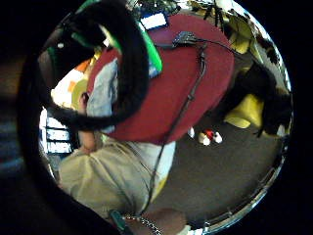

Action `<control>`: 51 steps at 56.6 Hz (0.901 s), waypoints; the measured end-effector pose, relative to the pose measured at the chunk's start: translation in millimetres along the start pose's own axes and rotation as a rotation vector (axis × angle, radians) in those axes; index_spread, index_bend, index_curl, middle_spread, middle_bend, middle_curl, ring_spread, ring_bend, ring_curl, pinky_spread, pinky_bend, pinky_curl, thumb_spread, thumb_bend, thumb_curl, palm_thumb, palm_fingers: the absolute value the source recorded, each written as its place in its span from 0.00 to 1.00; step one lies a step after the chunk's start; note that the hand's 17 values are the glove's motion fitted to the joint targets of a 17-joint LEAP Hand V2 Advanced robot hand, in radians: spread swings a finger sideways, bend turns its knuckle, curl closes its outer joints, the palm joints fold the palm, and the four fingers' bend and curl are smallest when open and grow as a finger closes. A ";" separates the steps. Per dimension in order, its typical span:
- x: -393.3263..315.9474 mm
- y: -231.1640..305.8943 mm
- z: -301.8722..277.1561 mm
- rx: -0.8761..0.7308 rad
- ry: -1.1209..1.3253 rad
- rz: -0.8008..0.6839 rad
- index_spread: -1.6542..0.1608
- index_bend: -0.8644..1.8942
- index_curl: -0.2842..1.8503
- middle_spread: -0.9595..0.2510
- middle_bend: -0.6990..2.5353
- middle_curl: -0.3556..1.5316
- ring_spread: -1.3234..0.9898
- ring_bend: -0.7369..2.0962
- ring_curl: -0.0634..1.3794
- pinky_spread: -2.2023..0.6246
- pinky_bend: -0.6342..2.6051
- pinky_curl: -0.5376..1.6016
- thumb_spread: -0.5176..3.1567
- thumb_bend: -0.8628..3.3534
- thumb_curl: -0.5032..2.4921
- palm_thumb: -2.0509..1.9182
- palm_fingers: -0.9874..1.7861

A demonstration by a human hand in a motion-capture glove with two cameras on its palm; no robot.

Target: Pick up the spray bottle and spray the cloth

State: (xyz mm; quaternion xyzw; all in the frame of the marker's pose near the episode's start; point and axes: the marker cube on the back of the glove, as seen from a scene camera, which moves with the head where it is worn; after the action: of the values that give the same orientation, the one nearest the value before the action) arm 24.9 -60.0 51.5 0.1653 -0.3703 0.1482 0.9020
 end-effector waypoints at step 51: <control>29.3 -56.1 16.4 0.339 0.007 -0.004 0.78 0.53 0.41 0.63 0.47 0.59 0.49 0.62 0.51 0.72 0.50 0.57 0.48 0.23 0.39 0.75 0.74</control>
State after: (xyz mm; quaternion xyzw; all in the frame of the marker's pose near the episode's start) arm 56.6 -113.0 72.9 0.3151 -0.3368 0.2073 0.8627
